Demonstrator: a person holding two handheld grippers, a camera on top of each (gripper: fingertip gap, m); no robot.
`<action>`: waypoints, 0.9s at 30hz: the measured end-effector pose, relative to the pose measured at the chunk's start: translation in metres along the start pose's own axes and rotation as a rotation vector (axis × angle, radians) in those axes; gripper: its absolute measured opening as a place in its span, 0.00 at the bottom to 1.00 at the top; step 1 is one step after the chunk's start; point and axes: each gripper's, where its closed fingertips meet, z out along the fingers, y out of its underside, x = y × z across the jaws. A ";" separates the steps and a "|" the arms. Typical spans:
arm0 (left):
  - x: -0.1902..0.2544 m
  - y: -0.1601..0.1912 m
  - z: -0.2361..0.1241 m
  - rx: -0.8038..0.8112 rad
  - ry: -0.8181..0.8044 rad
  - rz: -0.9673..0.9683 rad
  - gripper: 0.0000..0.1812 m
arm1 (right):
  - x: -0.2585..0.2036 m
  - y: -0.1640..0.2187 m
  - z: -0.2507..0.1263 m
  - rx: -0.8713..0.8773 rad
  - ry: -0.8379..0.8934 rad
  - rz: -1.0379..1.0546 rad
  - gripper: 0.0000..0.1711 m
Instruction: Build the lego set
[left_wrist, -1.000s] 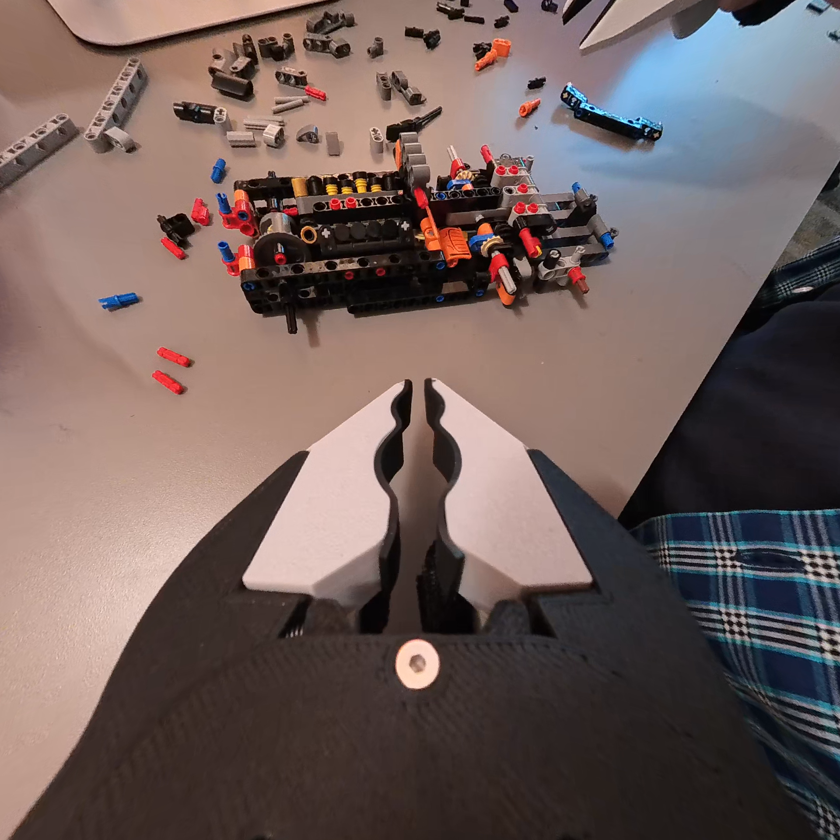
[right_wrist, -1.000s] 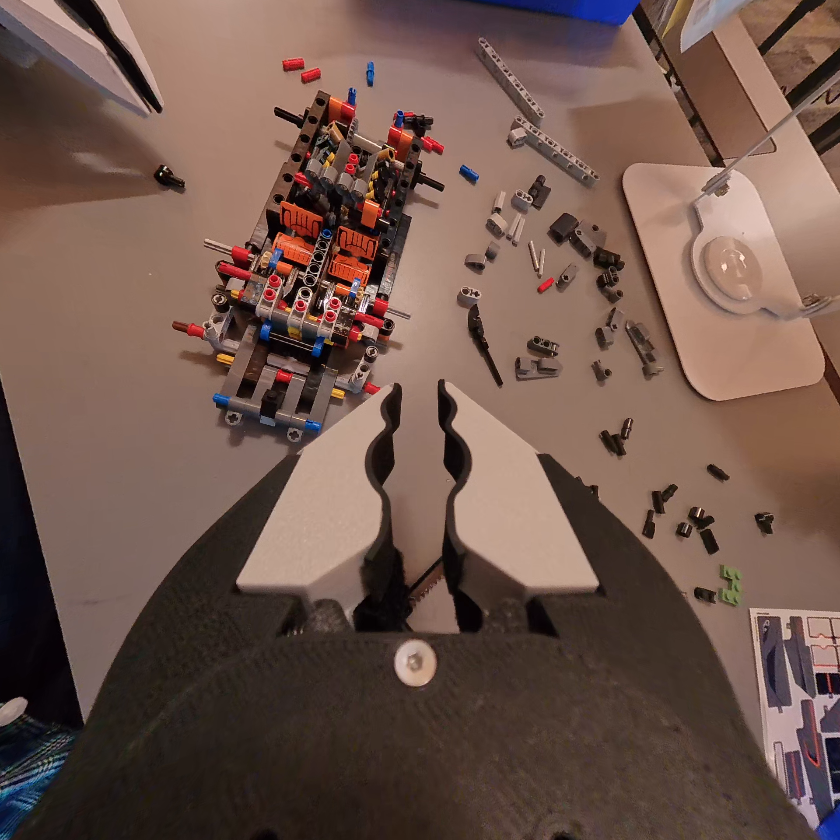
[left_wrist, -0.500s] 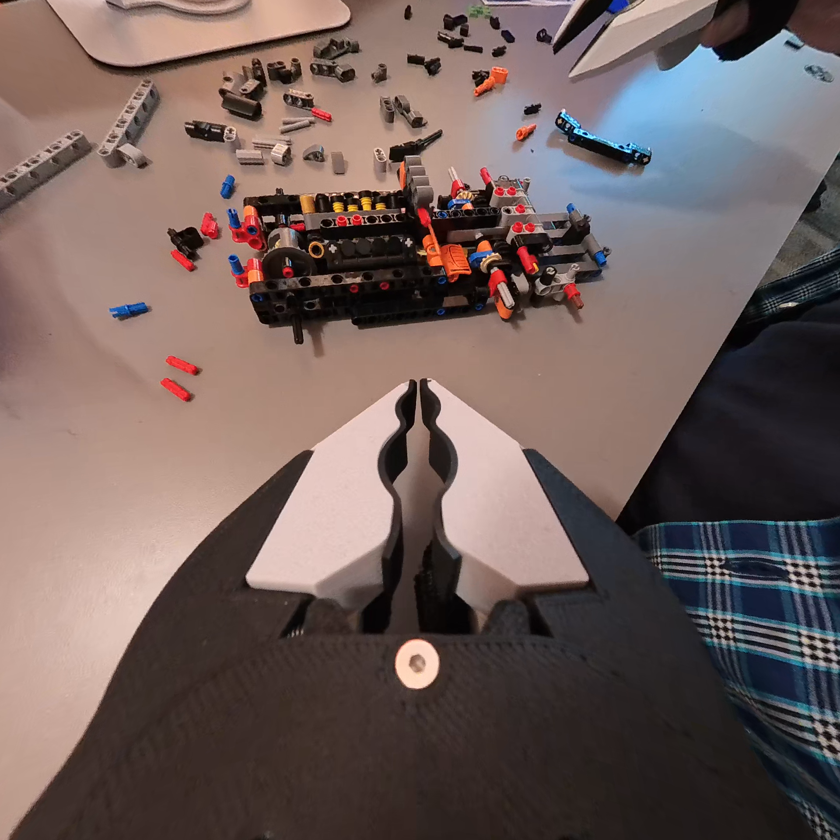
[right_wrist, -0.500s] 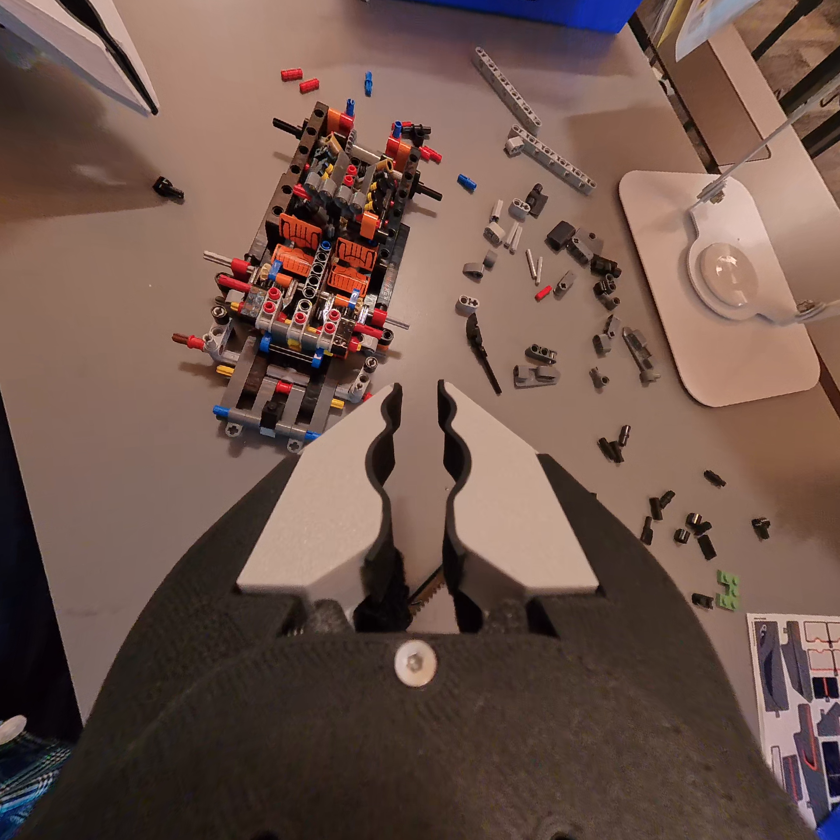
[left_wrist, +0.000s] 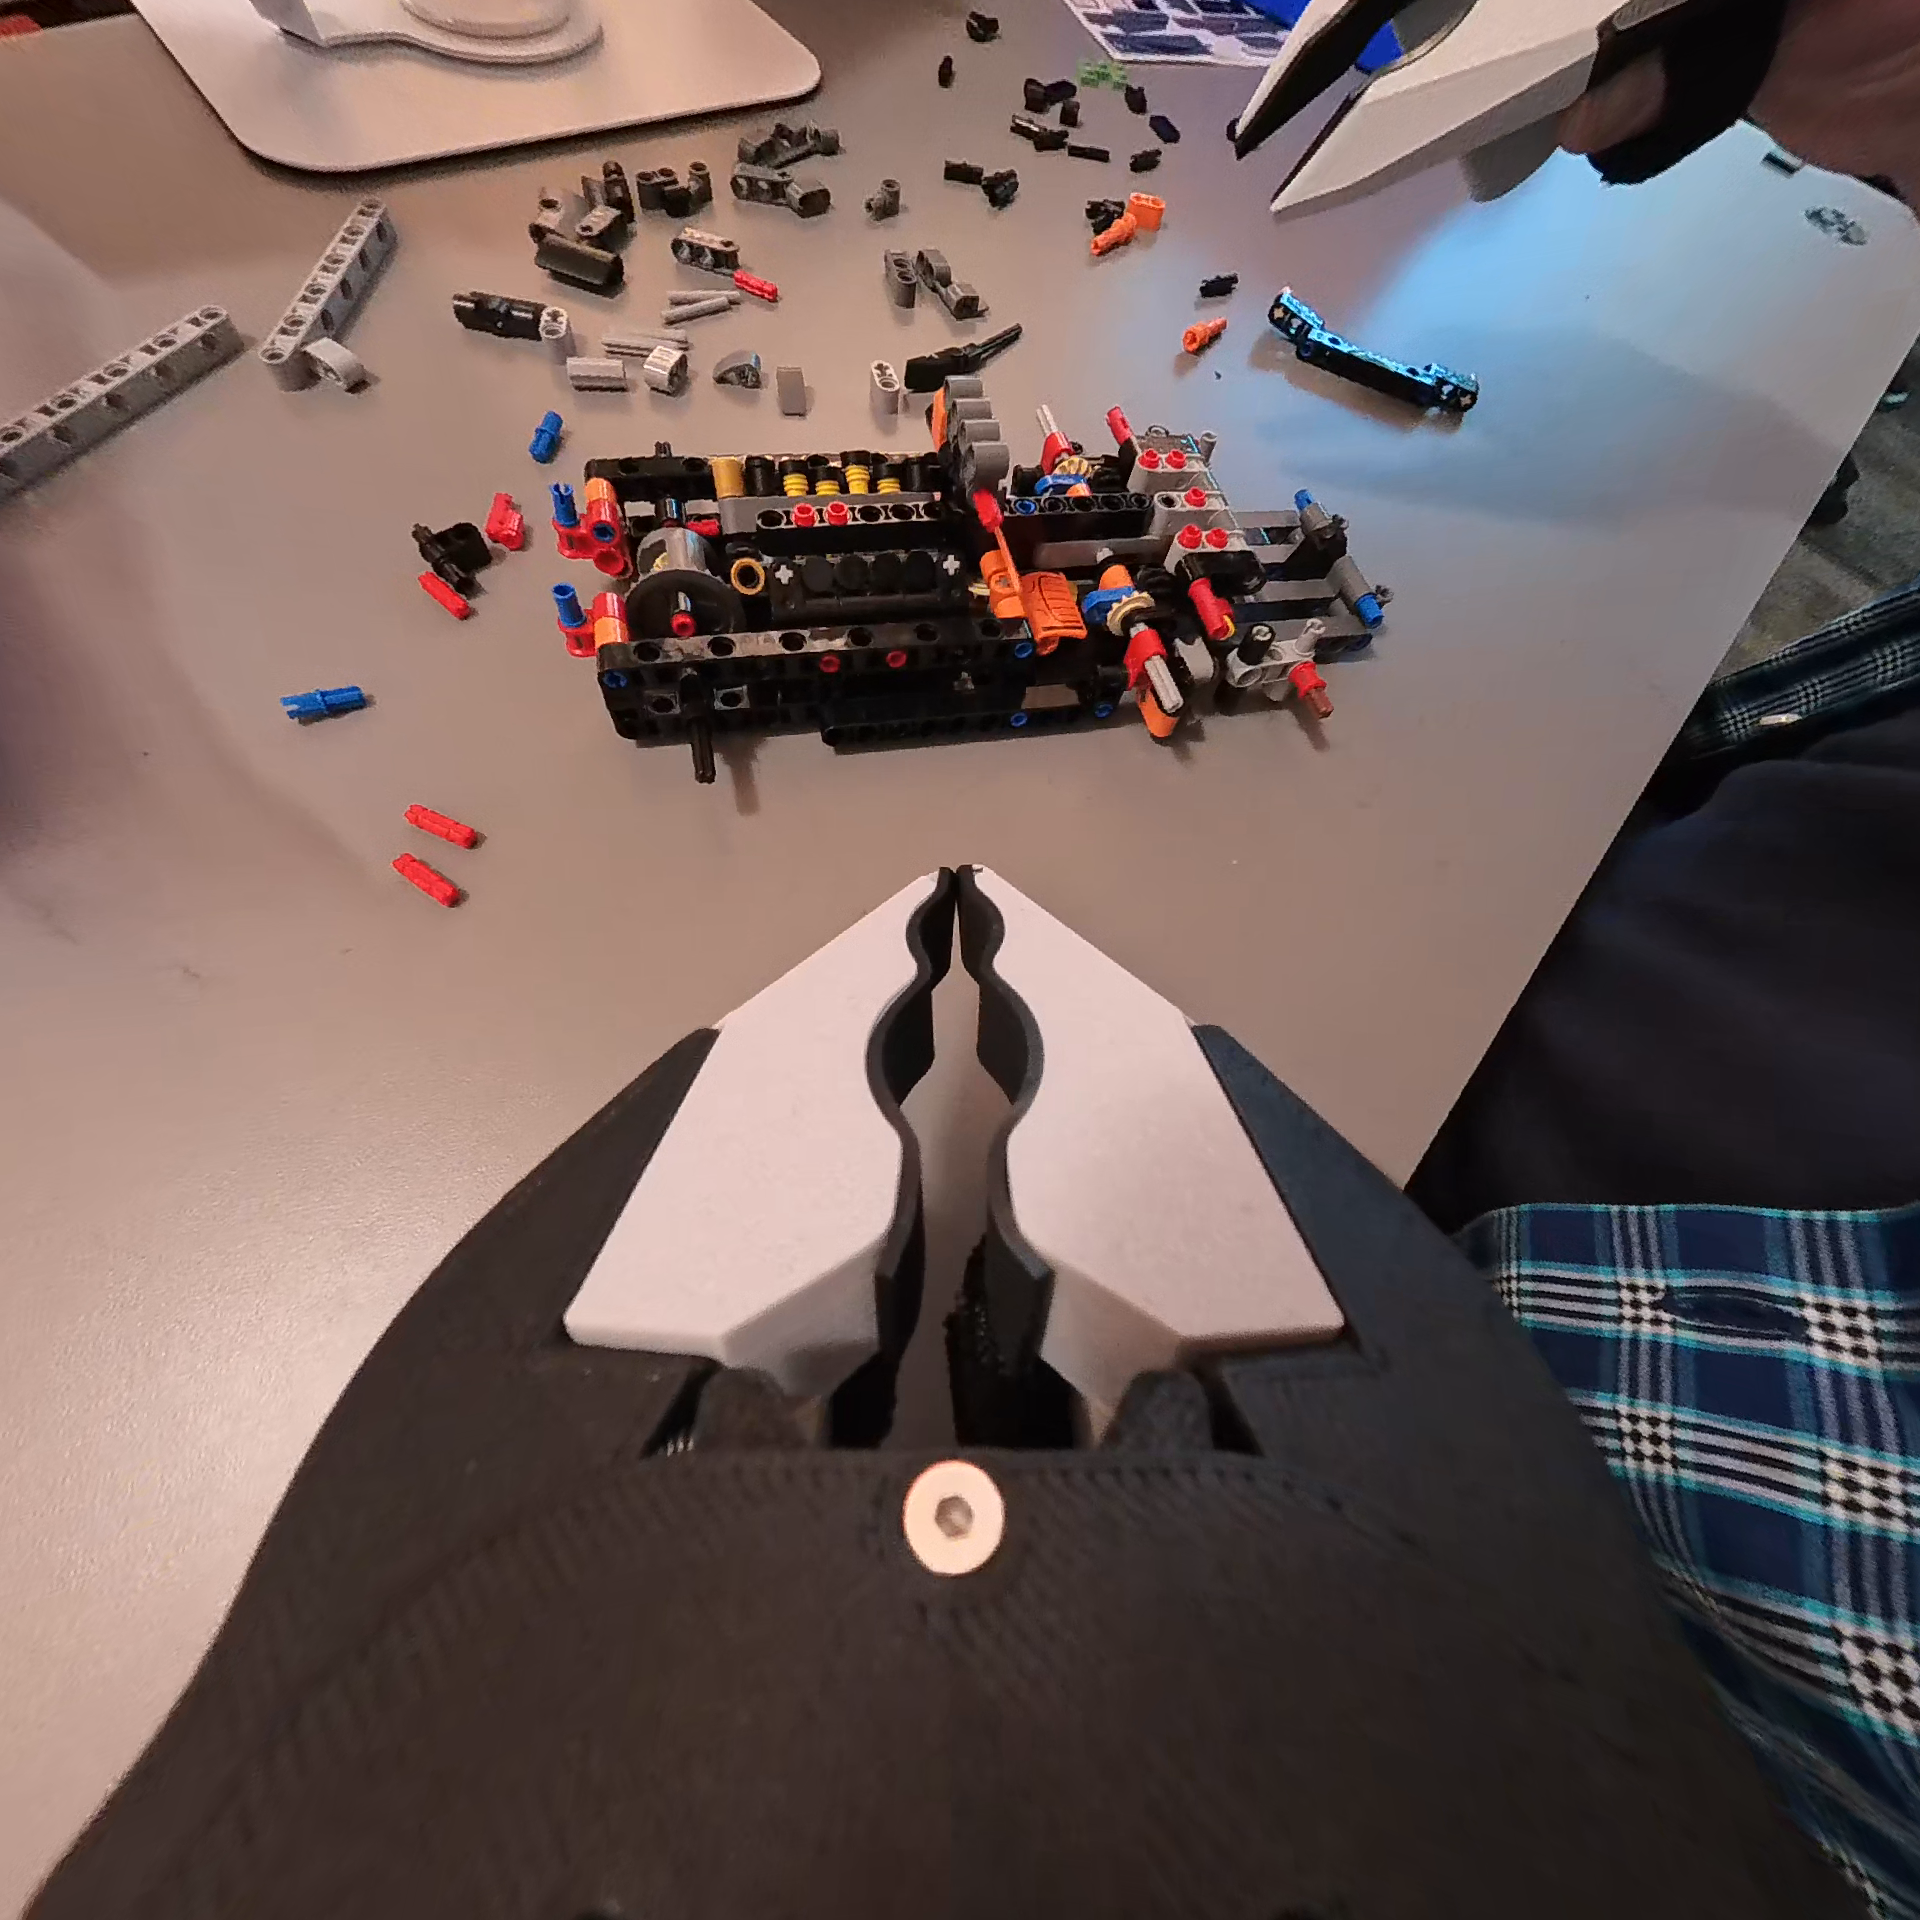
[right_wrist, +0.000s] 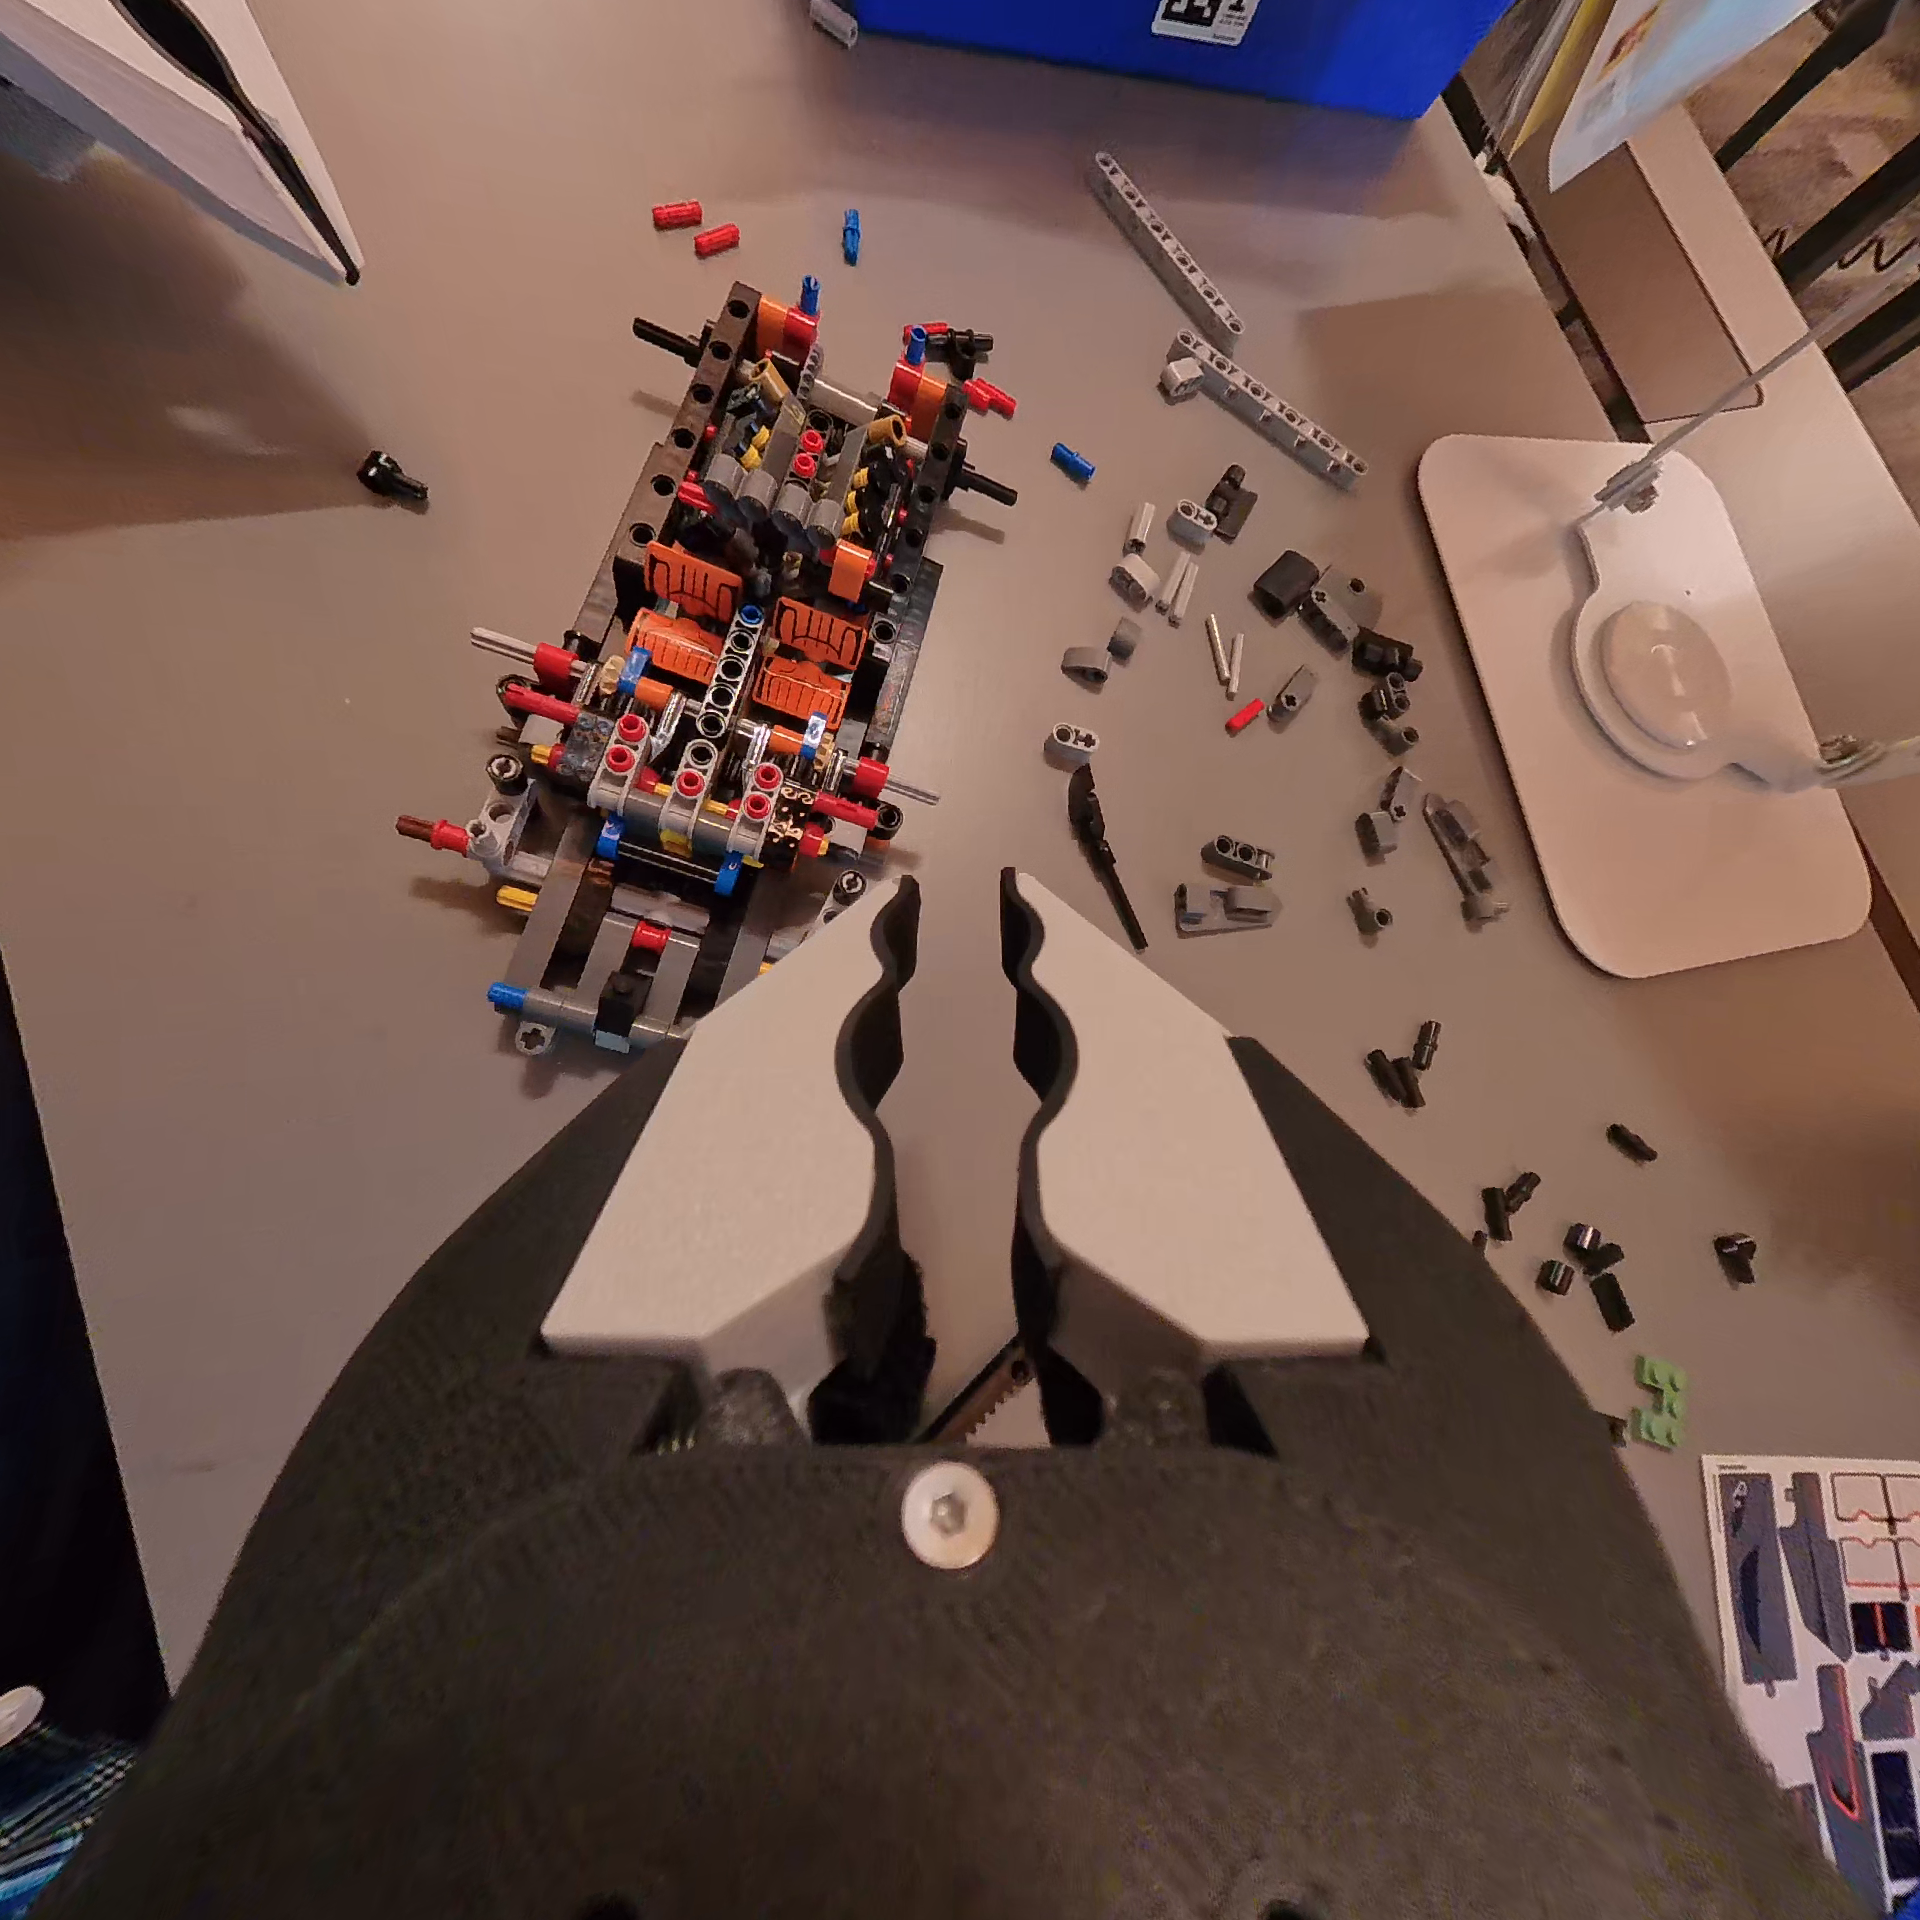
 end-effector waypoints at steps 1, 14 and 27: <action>0.000 0.000 0.000 -0.001 0.001 -0.001 0.00 | 0.000 0.000 0.000 -0.001 0.000 0.000 0.08; -0.001 0.001 0.003 -0.007 -0.001 0.000 0.00 | 0.005 0.002 -0.005 -0.005 0.012 0.000 0.08; -0.002 0.002 0.007 -0.017 -0.003 0.000 0.00 | 0.045 0.056 -0.044 -0.095 0.150 0.099 0.10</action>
